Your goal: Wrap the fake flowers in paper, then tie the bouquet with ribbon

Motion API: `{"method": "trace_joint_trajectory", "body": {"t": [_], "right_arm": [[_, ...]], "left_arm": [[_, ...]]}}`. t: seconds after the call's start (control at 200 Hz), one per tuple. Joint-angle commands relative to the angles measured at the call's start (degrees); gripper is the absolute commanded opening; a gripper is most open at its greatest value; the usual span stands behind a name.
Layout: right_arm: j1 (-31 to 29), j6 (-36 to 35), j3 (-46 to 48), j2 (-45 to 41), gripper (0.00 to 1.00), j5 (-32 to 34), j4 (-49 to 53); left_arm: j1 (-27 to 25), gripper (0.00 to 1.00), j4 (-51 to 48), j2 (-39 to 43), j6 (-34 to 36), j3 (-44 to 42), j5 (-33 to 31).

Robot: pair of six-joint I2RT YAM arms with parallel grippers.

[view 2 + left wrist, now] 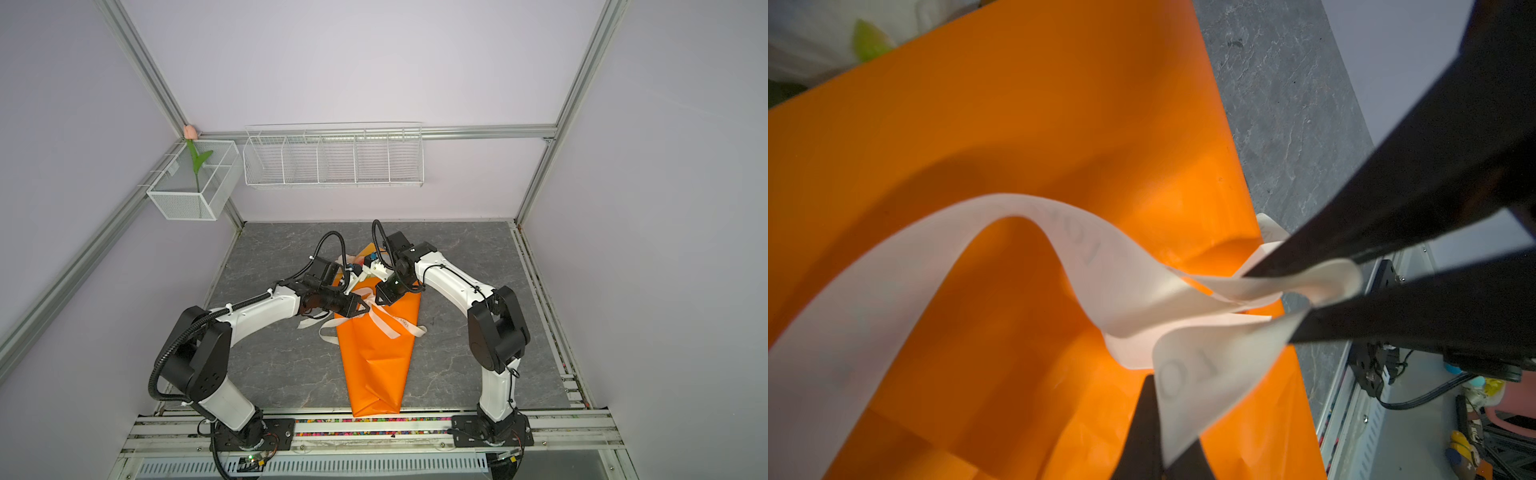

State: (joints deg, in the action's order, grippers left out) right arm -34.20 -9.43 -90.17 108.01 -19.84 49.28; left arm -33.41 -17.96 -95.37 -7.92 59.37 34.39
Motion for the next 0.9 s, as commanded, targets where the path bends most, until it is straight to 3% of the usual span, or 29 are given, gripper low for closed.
{"method": "trace_joint_trajectory", "body": {"t": [0.0,0.045,0.235,0.33,0.385,0.48,0.53,0.605,0.7,0.815,0.895], "right_arm": [[0.3,0.1,1.4,0.6,0.33,6.2,-3.1],[0.2,1.0,1.5,0.3,0.4,7.6,-3.3],[0.2,8.6,12.9,-12.5,0.41,5.1,-10.5],[0.2,14.1,20.7,-18.0,0.51,10.4,-13.3],[0.1,15.4,21.2,-18.5,0.47,12.6,-9.7],[-2.1,15.9,26.4,-23.8,0.45,5.1,-13.7],[-3.3,20.2,29.6,-26.0,0.45,3.2,-18.0],[-4.1,28.0,30.1,-23.6,0.35,2.1,-16.5],[-8.5,32.3,29.0,-20.8,0.35,6.4,-13.8],[-10.2,39.6,29.7,-17.3,0.39,5.9,-14.5],[-11.7,41.8,29.5,-15.3,0.4,9.3,-13.3]], "left_arm": [[-0.2,0.0,-1.0,-0.3,-1.0,1.3,1.5],[-0.2,0.0,-2.5,-1.0,-1.2,2.1,1.2],[-0.2,0.0,-5.9,-2.7,-2.1,4.3,0.0],[-0.2,0.0,-5.8,-3.2,-2.4,4.7,0.0],[-0.2,0.0,-5.9,-3.3,-2.4,5.0,-0.2],[-0.2,0.0,-6.5,-3.2,-2.3,5.3,-0.3],[-0.2,0.0,-7.0,-2.9,-1.9,5.6,-0.4],[-0.2,0.0,-7.4,-2.9,-1.6,5.8,-0.7],[-0.2,0.0,-7.6,-2.9,-1.7,6.0,-0.8],[-0.2,0.0,-7.4,-2.9,-2.0,6.0,-0.6],[-0.2,0.0,-7.9,-3.1,-1.8,6.2,-0.4]]}}
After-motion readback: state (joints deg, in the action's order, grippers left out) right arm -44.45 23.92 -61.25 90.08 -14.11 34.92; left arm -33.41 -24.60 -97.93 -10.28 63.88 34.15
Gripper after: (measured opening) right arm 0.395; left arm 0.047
